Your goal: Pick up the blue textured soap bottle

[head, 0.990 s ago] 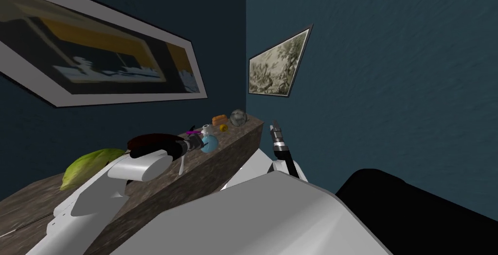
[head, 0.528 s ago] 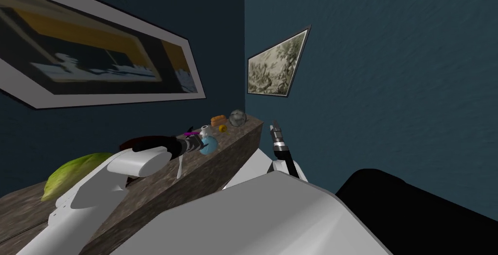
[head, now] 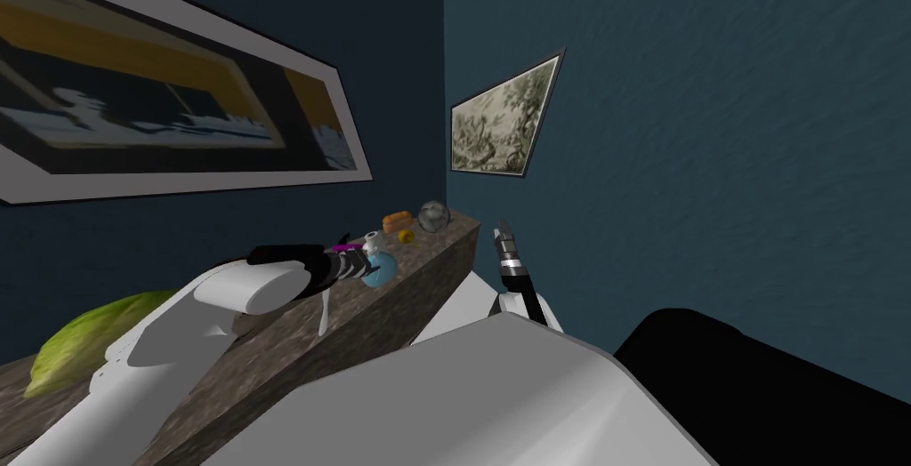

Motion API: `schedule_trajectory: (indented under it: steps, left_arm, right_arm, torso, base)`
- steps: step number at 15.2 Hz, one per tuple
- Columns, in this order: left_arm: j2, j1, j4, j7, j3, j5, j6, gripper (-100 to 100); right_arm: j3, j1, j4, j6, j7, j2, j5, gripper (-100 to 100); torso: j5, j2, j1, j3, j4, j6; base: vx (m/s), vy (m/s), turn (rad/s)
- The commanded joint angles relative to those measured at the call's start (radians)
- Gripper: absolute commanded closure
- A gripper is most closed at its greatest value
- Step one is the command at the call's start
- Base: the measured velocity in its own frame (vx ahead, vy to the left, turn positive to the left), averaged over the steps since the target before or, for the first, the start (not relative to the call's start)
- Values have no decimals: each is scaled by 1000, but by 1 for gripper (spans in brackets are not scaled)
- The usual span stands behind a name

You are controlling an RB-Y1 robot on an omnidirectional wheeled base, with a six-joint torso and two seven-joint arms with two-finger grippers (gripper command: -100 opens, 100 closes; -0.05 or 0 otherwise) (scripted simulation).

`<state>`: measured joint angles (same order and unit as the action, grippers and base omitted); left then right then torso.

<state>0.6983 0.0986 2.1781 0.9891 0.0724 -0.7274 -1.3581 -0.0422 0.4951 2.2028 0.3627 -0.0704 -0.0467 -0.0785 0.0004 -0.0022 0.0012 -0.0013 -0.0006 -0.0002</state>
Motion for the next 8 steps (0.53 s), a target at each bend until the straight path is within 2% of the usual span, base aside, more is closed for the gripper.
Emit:
schedule_trajectory:
  steps: [1,3,4,6,7,8]
  left_arm:
    - [13,23,-3,38,3,-30,-50,-100]
    - [13,23,-3,38,3,-30,-79,-100]
    - [23,42,-5,69,6,-55,-108,-100]
    - [23,42,-5,69,6,-55,-132,-100]
    - [32,60,-7,98,8,-78,-164,-100]
    - [32,60,-7,98,8,-78,-181,-100]
  right_arm:
    - [0,0,0,0,0,0,0,0]
    - [0,0,0,0,0,0,0,0]
    - [0,0,0,0,0,0,0,0]
    - [0,0,0,0,0,0,0,0]
    - [0,0,0,0,0,0,0,0]
    - [0,0,0,0,0,0,0,0]
  torso:
    - [0,0,0,0,0,0]
    - [0,0,0,0,0,0]
    - [0,0,0,0,0,0]
    - [0,0,0,0,0,0]
    - [0,0,0,0,0,0]
    - [0,0,-1,0,0,0]
  base:
    - [21,26,-69]
    - [19,25,-51]
    - [20,20,-56]
    - [17,21,-43]
    - [14,17,-49]
    - [17,20,-65]
